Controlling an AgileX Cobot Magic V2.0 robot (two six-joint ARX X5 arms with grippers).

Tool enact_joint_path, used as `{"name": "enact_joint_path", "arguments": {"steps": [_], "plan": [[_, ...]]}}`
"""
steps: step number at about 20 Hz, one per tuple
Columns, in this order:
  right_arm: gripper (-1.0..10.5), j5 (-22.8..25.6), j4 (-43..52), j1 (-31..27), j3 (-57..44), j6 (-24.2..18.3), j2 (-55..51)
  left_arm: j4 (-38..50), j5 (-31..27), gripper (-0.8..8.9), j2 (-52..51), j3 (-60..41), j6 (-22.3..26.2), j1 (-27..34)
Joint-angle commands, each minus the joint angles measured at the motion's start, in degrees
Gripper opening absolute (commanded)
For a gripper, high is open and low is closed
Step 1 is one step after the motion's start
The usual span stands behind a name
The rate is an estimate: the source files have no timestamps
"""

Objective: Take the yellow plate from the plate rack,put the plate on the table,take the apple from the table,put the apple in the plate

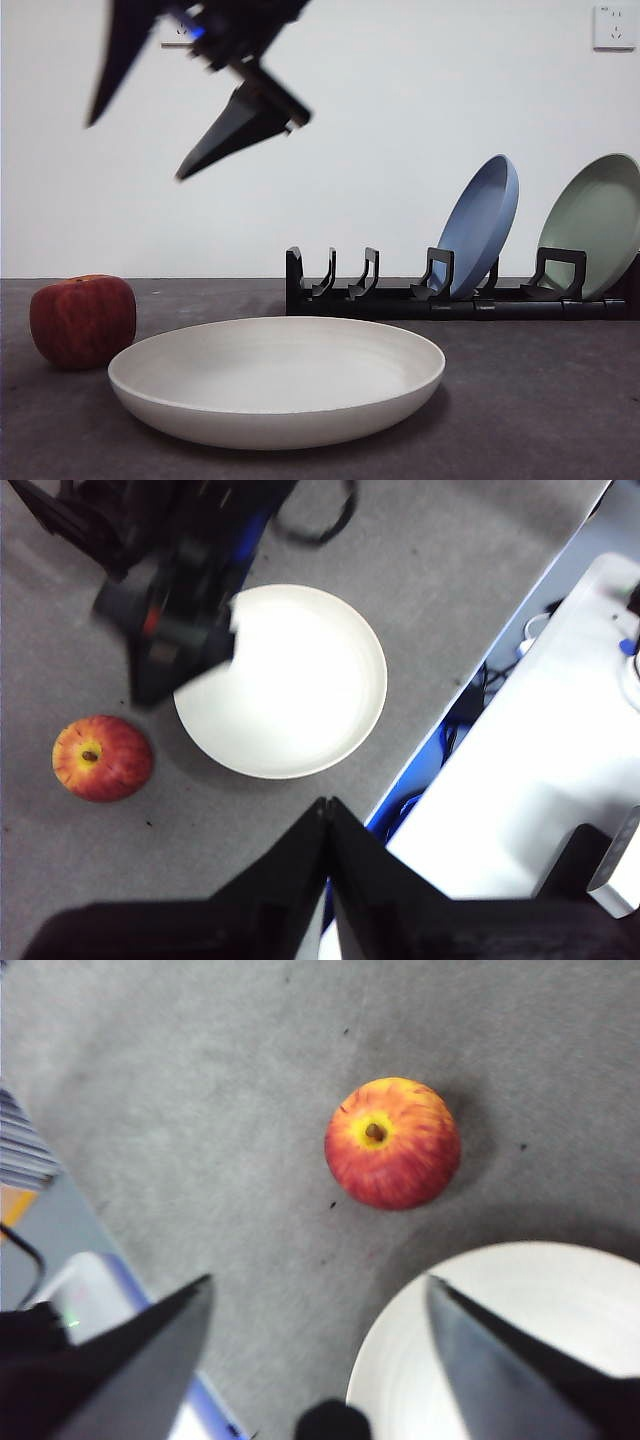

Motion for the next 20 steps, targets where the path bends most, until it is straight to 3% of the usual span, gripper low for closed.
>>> {"name": "enact_joint_path", "arguments": {"steps": [1,4,7,20], "plan": [[7.6,3.7,-2.8,1.4,5.7,-0.9,5.4,0.2,0.2,-0.04,-3.0,-0.2,-0.6,-0.1],[7.8,8.2,-5.6,3.0,13.2,-3.5,12.5,0.2,0.2,-0.04,-7.5,-0.2,-1.4,-0.1],[9.5,9.2,-5.9,3.5,17.8,-5.6,17.3,0.2,0.2,-0.04,-10.3,-0.2,-2.7,-0.1],[9.4,13.1,2.7,4.0,18.8,-7.1,26.6,0.2,0.2,-0.04,-11.7,-0.2,-4.0,-0.1]]}}
